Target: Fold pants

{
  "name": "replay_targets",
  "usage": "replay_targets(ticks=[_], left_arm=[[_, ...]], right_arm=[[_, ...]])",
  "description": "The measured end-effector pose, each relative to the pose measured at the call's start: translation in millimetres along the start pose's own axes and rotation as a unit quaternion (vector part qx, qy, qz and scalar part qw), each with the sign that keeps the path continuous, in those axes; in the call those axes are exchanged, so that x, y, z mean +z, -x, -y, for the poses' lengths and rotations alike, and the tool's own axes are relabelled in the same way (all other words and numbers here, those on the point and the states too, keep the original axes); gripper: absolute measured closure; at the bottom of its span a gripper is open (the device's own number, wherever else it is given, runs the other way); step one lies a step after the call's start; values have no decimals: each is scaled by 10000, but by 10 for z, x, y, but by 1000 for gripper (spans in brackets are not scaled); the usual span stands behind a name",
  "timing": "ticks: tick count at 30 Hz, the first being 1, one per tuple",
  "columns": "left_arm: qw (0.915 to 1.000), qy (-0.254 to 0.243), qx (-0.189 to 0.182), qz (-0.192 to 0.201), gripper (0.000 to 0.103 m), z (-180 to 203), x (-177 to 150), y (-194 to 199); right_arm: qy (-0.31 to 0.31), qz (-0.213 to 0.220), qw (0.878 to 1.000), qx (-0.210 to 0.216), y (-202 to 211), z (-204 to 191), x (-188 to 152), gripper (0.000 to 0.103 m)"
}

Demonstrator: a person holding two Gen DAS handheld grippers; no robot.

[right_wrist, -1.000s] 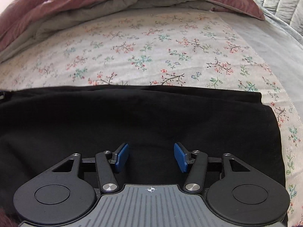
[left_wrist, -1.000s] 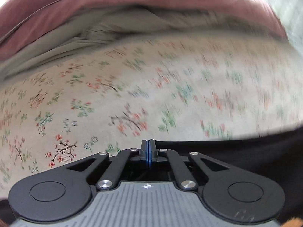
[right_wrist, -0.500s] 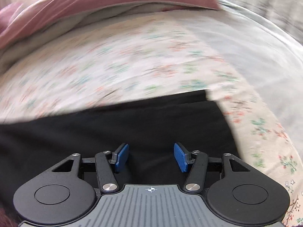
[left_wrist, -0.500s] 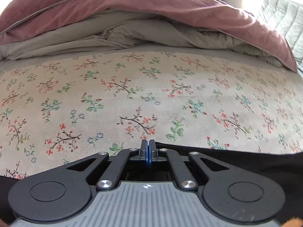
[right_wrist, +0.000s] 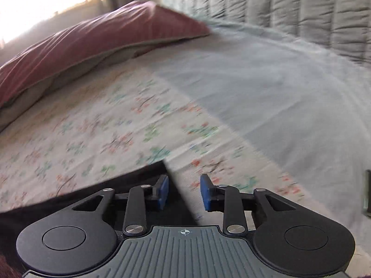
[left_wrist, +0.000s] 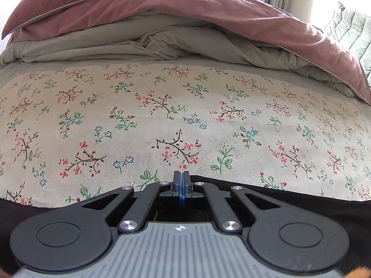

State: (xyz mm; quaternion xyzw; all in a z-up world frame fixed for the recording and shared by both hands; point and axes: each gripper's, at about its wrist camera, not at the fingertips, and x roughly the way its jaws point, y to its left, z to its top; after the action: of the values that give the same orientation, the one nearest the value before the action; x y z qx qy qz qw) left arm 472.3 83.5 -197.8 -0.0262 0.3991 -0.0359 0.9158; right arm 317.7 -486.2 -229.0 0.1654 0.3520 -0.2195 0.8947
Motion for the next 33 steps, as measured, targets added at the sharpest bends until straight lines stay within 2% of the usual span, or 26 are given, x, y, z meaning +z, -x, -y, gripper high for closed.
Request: replay_targets(ticks=[3,6,8,10,15,17,19,21,24,25,26,29,31,33], left_arm=[[10000,-44,8,-5,85,-3,-8,7],[9999,-109,32,30,85,13,-11,31],[9999,-139,38,66,85,22,-5,55],[9999,-69,0,108,85,1,7,86],[9998,68,-82,165,85,-44,36,109],[9999,-2,-96,52,84,-20,15,56],[9999,-95,-31,-104,83,17,-30,-13],[10000,-91,-7,-36,83,25,-52,-14],[9996,180,-185,80,72,-54,-23,51],[9991,322,-270,102,60,-100,-13,92],[9986,416,-309,134,53,-136,-6,143],[9984,400,-250,302,51,-238,-15,416],[9988,312,-106,374,49,-327,-72,650],[9987,292,106,396,49,-474,-181,886]], right_arm=[[321,-105,9994,-108,-157,-93,-55,75],[481,-34,9988,17,-213,-96,-91,75],[482,18,9987,186,-220,-75,-76,99],[344,93,9988,329,-178,-30,-29,103],[153,568,9967,553,13,-20,88,103],[162,697,9960,530,39,-48,108,103],[197,480,9982,299,-63,-79,81,102],[351,67,9994,40,-248,-111,-1,93],[476,175,9982,-331,-257,-101,-20,92],[346,257,9983,-404,-205,-65,17,92],[193,363,9982,-430,-138,-30,49,90],[-17,554,9977,-391,109,-12,128,88],[160,790,9961,-353,312,-131,154,86],[392,904,9951,-65,466,-333,130,78]])
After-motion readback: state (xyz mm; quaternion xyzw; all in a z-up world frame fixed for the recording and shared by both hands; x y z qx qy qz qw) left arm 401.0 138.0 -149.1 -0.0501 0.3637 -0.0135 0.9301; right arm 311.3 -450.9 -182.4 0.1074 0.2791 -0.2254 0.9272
